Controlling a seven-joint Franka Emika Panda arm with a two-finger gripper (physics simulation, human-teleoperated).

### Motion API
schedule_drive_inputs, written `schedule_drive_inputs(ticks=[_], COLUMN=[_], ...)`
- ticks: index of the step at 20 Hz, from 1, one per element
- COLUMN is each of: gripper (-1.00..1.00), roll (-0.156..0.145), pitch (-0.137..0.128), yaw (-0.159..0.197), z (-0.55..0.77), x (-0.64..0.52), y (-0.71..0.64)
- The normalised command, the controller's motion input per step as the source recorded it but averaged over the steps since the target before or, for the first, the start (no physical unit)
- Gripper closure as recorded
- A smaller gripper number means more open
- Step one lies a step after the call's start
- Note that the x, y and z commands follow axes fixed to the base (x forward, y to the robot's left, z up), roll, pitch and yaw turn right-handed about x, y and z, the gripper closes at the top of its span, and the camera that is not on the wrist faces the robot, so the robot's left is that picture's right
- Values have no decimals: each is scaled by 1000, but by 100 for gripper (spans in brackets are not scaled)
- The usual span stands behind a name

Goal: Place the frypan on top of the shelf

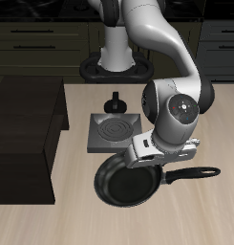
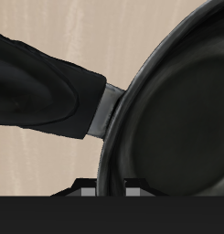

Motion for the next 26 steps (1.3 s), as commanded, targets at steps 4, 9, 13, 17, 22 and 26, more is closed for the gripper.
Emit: schedule_drive_inputs(ticks=[4, 9, 13, 17, 22, 26], gripper=[100, 100, 100, 100, 100, 100], roll=[0, -14, -7, 31, -19, -31], pitch=[-40, -68, -65, -36, -30, -30], yaw=[-18, 23, -2, 2, 1, -8], z=[301, 361, 453, 295, 344, 325], x=[-9, -90, -160, -172, -94, -42], y=[-63, -21, 10, 84, -40, -141])
